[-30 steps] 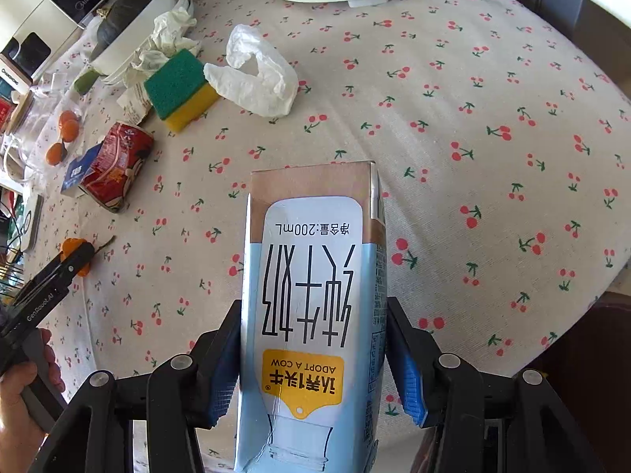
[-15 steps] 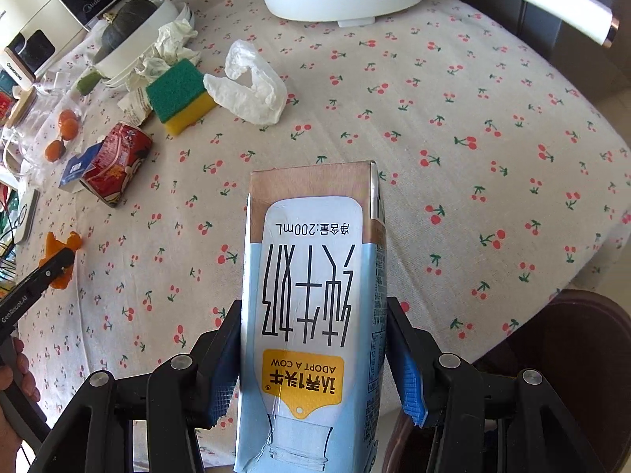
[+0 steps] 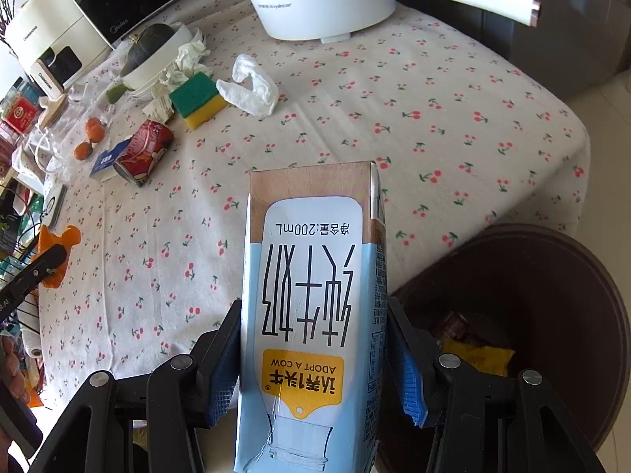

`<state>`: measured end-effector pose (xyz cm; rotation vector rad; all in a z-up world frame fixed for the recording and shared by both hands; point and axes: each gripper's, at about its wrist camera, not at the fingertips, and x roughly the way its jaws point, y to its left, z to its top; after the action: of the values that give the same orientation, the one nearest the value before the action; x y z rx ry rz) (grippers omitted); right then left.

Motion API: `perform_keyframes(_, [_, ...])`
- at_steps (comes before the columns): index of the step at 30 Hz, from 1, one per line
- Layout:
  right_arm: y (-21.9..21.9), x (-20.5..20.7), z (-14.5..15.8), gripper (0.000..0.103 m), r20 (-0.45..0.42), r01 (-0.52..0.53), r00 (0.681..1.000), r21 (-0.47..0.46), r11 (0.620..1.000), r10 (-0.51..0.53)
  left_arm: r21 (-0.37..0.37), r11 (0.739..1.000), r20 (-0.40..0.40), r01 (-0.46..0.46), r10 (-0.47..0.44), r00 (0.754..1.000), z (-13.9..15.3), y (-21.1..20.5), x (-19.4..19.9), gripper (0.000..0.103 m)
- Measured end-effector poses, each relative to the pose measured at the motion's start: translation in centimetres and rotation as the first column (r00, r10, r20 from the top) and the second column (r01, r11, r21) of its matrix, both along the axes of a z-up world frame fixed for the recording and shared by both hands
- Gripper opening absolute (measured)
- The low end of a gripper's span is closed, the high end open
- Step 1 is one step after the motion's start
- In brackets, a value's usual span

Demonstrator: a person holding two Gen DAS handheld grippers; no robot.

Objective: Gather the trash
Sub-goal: 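Carry the carton with the right tool over the bin while the left tool carries the pepper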

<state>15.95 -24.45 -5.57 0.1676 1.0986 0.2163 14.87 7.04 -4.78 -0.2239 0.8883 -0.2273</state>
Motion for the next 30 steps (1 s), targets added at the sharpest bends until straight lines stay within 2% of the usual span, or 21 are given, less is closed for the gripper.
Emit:
perform_keyframes(6, [-3.1,-2.1,-0.5,0.058,0.003,0.041,0.999,-0.024,0.999,-0.040,-0.003,0.996,0.018,0.092,-0.092,0.996,0.4,-4.3,-1.9,0.033])
perform_keyframes(15, [-8.5,-4.3,-1.9,0.058,-0.020,0.114,0.993,-0.057,0.992,-0.115,0.012,0.972,0.019,0.234,-0.235,0.972,-0.3,-12.0,-2.5,0.034])
perform_keyframes(30, [-15.8,-6.5,-4.1,0.058,-0.051,0.207,0.976,-0.094,0.974,-0.213,0.014,0.895,-0.055,0.445,-0.444,0.894,-4.7,-24.2,-1.8,0.034])
